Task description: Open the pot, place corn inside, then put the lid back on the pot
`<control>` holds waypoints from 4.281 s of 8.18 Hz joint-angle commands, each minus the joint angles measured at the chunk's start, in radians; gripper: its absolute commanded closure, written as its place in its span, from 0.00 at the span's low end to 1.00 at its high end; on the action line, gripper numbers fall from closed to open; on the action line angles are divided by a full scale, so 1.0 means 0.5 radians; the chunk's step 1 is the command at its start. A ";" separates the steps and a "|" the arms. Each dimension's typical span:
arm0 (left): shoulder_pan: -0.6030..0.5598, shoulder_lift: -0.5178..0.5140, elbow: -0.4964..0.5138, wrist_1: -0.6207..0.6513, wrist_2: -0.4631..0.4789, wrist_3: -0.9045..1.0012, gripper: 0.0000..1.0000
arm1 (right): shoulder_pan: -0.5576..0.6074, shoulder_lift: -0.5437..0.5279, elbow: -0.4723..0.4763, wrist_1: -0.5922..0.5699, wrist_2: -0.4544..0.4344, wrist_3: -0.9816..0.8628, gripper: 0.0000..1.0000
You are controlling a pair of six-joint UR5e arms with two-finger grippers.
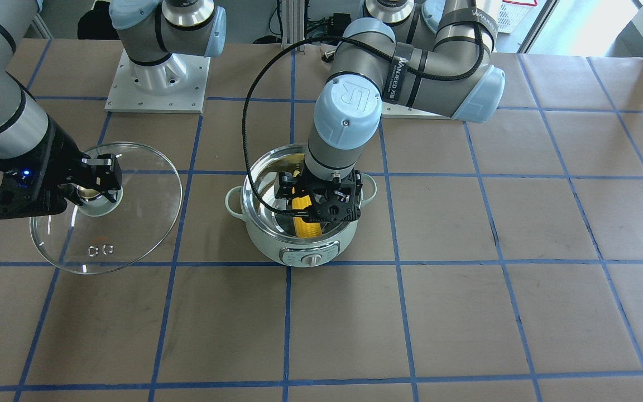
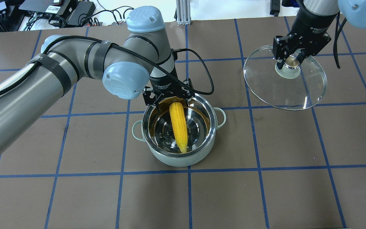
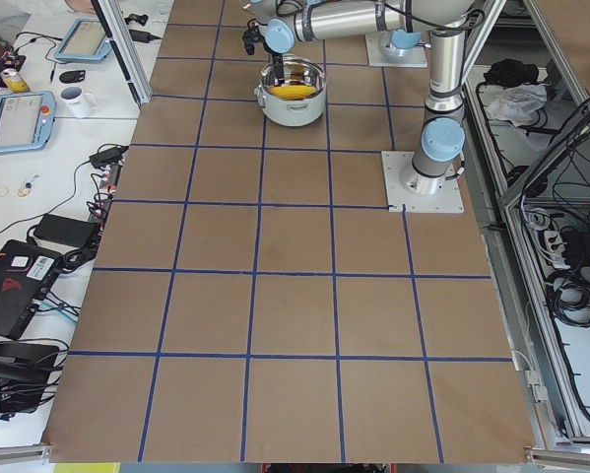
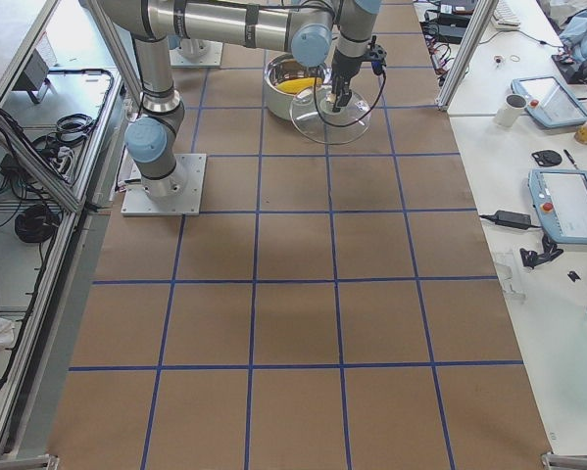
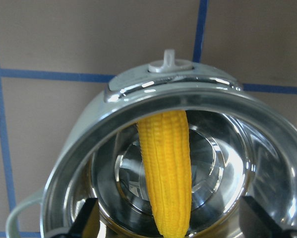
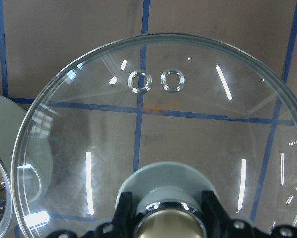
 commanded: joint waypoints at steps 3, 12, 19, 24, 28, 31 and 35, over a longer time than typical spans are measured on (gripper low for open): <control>0.430 0.082 0.418 -0.411 0.270 0.536 0.00 | 0.266 -0.025 0.000 -0.004 0.016 0.501 1.00; 0.597 0.389 0.502 -0.569 0.455 0.758 0.00 | 1.221 0.180 0.144 -0.617 0.013 1.610 1.00; 0.566 0.471 0.288 -0.560 0.370 0.700 0.00 | 1.212 0.193 0.258 -0.648 0.013 1.497 1.00; 0.584 0.502 0.217 -0.554 0.228 0.725 0.00 | 1.206 0.208 0.264 -0.648 0.007 1.469 1.00; 0.588 0.499 0.217 -0.557 0.234 0.731 0.00 | 1.169 0.205 0.273 -0.648 0.016 1.466 1.00; 0.591 0.502 0.211 -0.551 0.234 0.731 0.00 | 1.169 0.208 0.276 -0.645 0.016 1.466 1.00; 0.591 0.502 0.211 -0.551 0.234 0.728 0.00 | 1.169 0.208 0.291 -0.651 0.022 1.472 1.00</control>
